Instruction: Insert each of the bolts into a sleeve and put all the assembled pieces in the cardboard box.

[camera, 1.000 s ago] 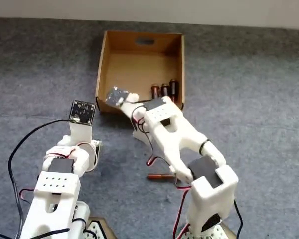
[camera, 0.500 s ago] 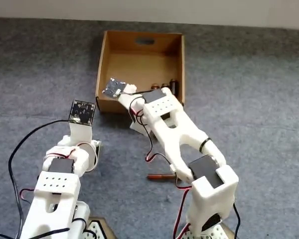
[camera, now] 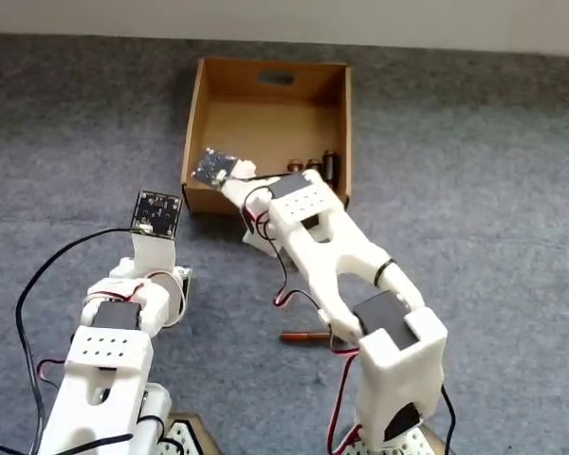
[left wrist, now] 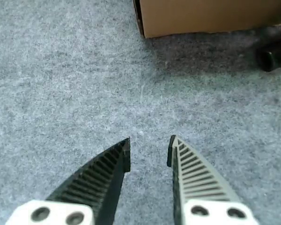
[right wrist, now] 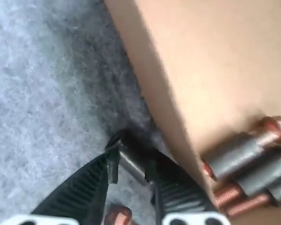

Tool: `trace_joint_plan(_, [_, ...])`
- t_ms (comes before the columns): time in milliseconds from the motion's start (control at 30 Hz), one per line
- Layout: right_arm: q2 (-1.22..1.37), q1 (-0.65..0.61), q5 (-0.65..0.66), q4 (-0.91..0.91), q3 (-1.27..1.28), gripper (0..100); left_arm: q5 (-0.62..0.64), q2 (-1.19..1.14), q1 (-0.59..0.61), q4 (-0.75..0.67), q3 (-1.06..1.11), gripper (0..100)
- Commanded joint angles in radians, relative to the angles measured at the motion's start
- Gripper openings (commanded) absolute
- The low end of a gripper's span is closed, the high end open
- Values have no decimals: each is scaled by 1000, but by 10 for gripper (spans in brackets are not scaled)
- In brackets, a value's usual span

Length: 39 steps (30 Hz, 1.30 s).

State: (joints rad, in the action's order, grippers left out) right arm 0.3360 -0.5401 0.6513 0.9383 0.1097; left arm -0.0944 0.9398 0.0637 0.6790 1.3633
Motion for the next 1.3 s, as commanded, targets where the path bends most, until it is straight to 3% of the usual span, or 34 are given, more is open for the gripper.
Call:
trace_joint_plan(0, [50, -1, 18, -12, -30, 101, 5, 5, 5, -21, -7, 147])
trace_joint_plan(333, [27, -39, 68, 251, -73, 106, 5, 5, 5, -21, -7, 147])
trace_joint_plan(500, [25, -39, 35, 255, -50, 188, 5, 5, 5, -21, -7, 147])
trace_joint_plan(733, [31, -35, 34, 199, -33, 194, 5, 5, 5, -21, -7, 147])
trace_joint_plan(1033, [22, -35, 32, 99, 39, 20, 5, 5, 5, -21, -7, 147])
trace_joint_plan(1267, [-30, -51, 32, 223, 7, 9, 5, 5, 5, -21, -7, 147])
